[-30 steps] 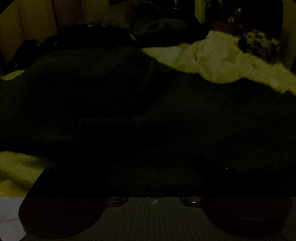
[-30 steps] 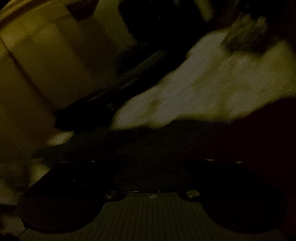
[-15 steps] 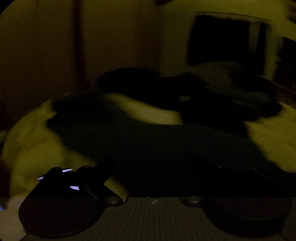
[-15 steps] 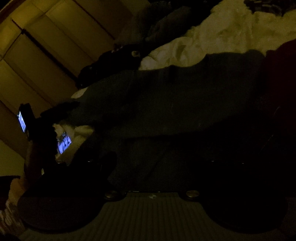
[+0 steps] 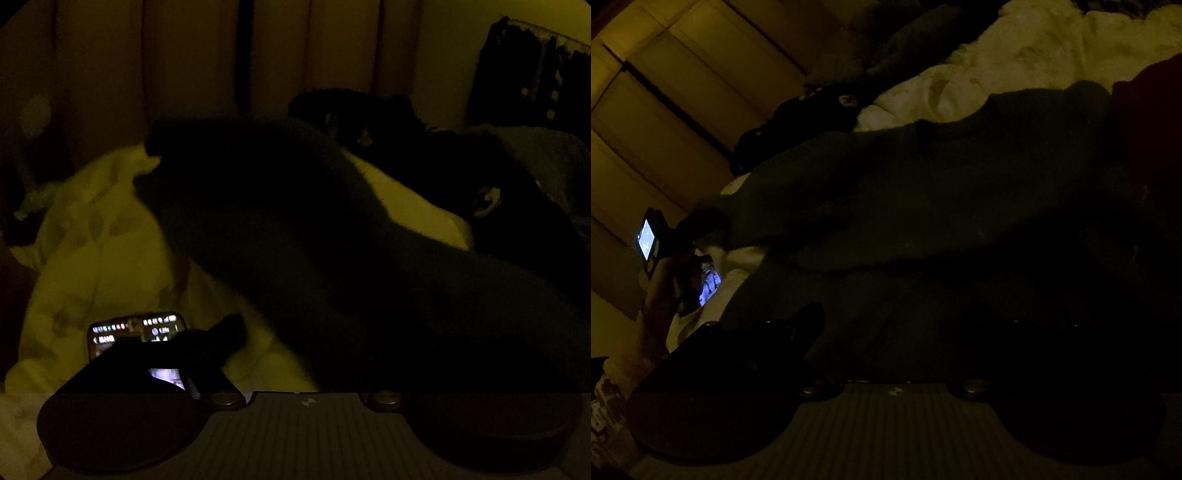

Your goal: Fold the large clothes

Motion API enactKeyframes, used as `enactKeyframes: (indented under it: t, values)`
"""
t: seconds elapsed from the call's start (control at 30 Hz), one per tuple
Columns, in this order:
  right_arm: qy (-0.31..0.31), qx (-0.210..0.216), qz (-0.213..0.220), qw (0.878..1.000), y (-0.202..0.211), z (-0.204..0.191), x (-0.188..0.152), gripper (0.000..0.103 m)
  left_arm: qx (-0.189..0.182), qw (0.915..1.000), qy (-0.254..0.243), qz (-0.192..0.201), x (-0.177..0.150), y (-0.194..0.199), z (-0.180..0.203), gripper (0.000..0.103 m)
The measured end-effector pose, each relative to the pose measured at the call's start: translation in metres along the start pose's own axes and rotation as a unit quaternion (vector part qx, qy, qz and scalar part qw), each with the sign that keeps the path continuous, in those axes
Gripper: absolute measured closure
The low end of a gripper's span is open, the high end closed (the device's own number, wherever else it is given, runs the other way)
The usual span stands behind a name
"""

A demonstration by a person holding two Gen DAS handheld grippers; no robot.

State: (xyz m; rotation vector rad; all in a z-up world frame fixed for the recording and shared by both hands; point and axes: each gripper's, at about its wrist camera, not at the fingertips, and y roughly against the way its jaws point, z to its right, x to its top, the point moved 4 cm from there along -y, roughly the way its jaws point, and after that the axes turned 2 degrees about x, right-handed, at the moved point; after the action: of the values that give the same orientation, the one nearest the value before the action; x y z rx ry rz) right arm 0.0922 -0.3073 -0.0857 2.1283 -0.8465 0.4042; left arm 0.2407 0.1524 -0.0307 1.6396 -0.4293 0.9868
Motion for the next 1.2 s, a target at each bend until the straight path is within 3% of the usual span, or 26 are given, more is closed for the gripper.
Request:
enactKeyframes:
  t: [0.03, 0.1, 0.17, 0.2, 0.27, 0.37, 0.47, 0.57, 0.63, 0.73, 0.77, 0.83, 0.9, 1.2]
  values:
    - [-0.002, 0.000, 0.000, 1.000, -0.001, 0.001, 0.000, 0.017, 0.006, 0.9999, -0.003, 0.011, 0.000, 0.004, 0.001, 0.000]
    - [-0.006, -0.001, 0.000, 1.000, -0.001, 0.002, 0.000, 0.017, 0.013, 0.9996, 0.002, 0.025, 0.002, 0.009, -0.001, 0.011]
    - [-0.008, 0.002, 0.000, 1.000, -0.001, 0.003, 0.000, 0.017, 0.005, 0.9992, 0.024, 0.033, 0.010, 0.011, -0.006, 0.036]
    - [-0.008, 0.003, 0.001, 1.000, -0.001, 0.003, -0.001, 0.017, 0.000, 0.9984, 0.034, 0.045, 0.014, 0.016, -0.006, 0.043]
    - [-0.009, 0.004, 0.007, 1.000, 0.000, 0.004, 0.000, 0.017, -0.011, 0.9955, 0.023, 0.092, 0.022, 0.037, 0.003, 0.045]
    - [-0.012, 0.007, 0.011, 1.000, 0.001, 0.006, 0.000, 0.017, -0.032, 0.9867, -0.031, 0.157, 0.032, 0.068, 0.043, 0.047]
    - [-0.015, 0.007, 0.011, 1.000, 0.001, 0.007, 0.000, 0.017, -0.093, 0.9805, -0.055, 0.164, 0.028, 0.096, 0.086, 0.047]
    - [-0.018, 0.007, 0.017, 1.000, 0.003, 0.007, 0.001, 0.017, -0.151, 0.9607, -0.159, 0.170, -0.006, 0.124, 0.145, 0.046]
    - [-0.018, 0.003, 0.028, 0.999, 0.006, 0.010, 0.003, 0.017, -0.195, 0.9486, -0.211, 0.132, -0.042, 0.131, 0.177, 0.046]
    - [-0.027, 0.001, 0.040, 0.999, 0.012, 0.017, 0.007, 0.017, -0.231, 0.9348, -0.267, 0.037, -0.097, 0.115, 0.208, 0.034]
    - [-0.031, 0.001, 0.042, 0.999, 0.013, 0.019, 0.008, 0.017, -0.230, 0.9311, -0.283, 0.017, -0.112, 0.108, 0.212, 0.020]
    - [-0.039, 0.000, 0.046, 0.998, 0.015, 0.024, 0.010, 0.017, -0.200, 0.9232, -0.326, -0.033, -0.143, 0.087, 0.219, 0.000]
    - [-0.044, 0.000, 0.045, 0.998, 0.016, 0.028, 0.010, 0.017, -0.180, 0.9168, -0.350, -0.069, -0.162, 0.071, 0.218, 0.000]
    - [-0.047, 0.001, 0.037, 0.998, 0.012, 0.029, 0.011, 0.017, -0.234, 0.9229, -0.298, -0.067, -0.145, 0.086, 0.179, 0.000]
